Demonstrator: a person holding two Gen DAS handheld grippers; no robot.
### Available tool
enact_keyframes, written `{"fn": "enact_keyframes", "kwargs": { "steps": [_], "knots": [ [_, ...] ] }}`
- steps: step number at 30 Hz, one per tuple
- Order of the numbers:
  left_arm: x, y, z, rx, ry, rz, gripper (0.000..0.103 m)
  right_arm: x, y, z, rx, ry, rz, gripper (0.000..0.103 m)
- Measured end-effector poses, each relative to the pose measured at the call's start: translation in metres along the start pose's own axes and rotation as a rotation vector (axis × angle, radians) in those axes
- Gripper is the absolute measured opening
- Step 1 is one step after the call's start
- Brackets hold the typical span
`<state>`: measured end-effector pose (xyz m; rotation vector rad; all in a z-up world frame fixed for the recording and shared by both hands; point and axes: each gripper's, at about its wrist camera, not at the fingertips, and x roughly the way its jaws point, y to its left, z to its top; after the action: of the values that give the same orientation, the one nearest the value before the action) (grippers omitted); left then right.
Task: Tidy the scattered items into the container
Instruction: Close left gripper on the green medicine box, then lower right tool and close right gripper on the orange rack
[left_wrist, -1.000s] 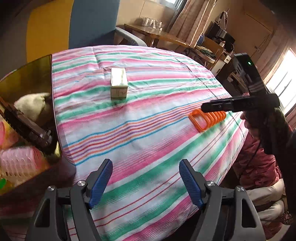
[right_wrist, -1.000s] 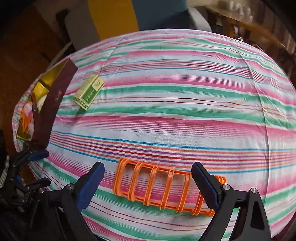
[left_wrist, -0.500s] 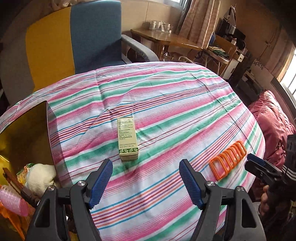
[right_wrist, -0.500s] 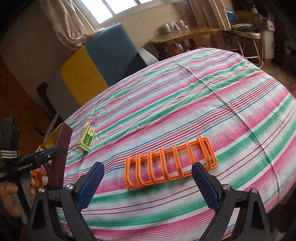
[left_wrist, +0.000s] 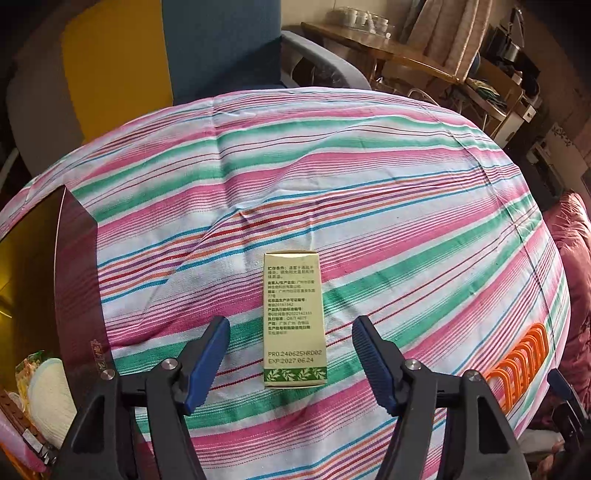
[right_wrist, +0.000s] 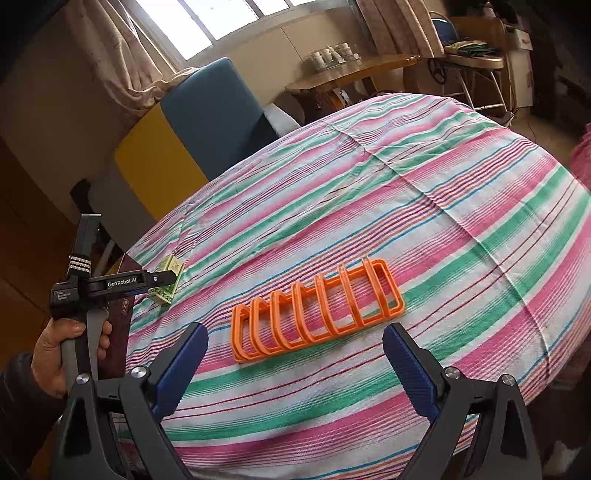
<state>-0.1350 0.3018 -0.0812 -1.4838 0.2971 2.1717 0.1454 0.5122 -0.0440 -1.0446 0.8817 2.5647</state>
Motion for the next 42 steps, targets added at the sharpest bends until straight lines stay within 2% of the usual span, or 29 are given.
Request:
{"fn": "enact_keyframes", "kwargs": {
  "steps": [3, 4, 5, 10, 11, 15, 19, 21, 26, 28, 31, 35, 40, 42],
  "knots": [
    [0.003, 0.004, -0.003, -0.012, -0.002, -0.011, 0.055, 0.004, -0.007, -0.002, 0.026, 0.006, -0.005, 0.097],
    [0.003, 0.005, -0.006, -0.010, 0.001, -0.022, 0.043, 0.007, -0.009, -0.002, 0.035, 0.007, -0.005, 0.097],
    [0.002, 0.005, -0.009, -0.007, 0.000, -0.028, 0.039, 0.010, -0.010, -0.001, 0.043, 0.008, -0.004, 0.098],
    [-0.008, 0.001, -0.028, 0.031, -0.014, -0.041, 0.034, 0.029, -0.015, 0.003, 0.094, 0.019, 0.023, 0.101],
    [-0.010, 0.000, -0.033, 0.039, -0.016, -0.049, 0.033, 0.032, -0.014, 0.005, 0.104, 0.015, 0.040, 0.101],
    [-0.021, -0.003, -0.053, 0.041, -0.016, -0.113, 0.030, 0.046, -0.014, 0.013, 0.179, 0.039, 0.209, 0.102],
    [-0.038, -0.005, -0.068, 0.034, -0.037, -0.161, 0.030, 0.053, -0.011, 0.014, 0.211, 0.037, 0.230, 0.102],
    [-0.046, -0.003, -0.065, 0.036, -0.052, -0.162, 0.031, 0.048, -0.007, 0.011, 0.203, 0.023, 0.227, 0.102],
    [-0.049, 0.007, -0.042, -0.022, -0.050, -0.165, 0.049, 0.036, 0.005, 0.000, 0.135, 0.010, 0.179, 0.102],
    [-0.042, 0.010, -0.031, -0.060, -0.032, -0.154, 0.050, 0.035, 0.009, -0.005, 0.103, 0.010, 0.139, 0.103],
    [-0.033, 0.010, -0.017, -0.088, -0.027, -0.133, 0.050, 0.037, 0.014, -0.011, 0.056, 0.014, 0.085, 0.103],
    [-0.021, 0.005, -0.004, -0.078, -0.030, -0.049, 0.050, 0.040, 0.017, -0.017, 0.018, 0.015, 0.036, 0.103],
    [-0.008, 0.007, -0.001, -0.097, -0.010, -0.045, 0.050, 0.041, 0.015, -0.017, 0.029, 0.004, 0.024, 0.103],
    [-0.004, 0.007, 0.000, -0.104, -0.002, -0.043, 0.047, 0.040, 0.012, -0.015, 0.055, 0.003, 0.038, 0.103]
  ]
}}
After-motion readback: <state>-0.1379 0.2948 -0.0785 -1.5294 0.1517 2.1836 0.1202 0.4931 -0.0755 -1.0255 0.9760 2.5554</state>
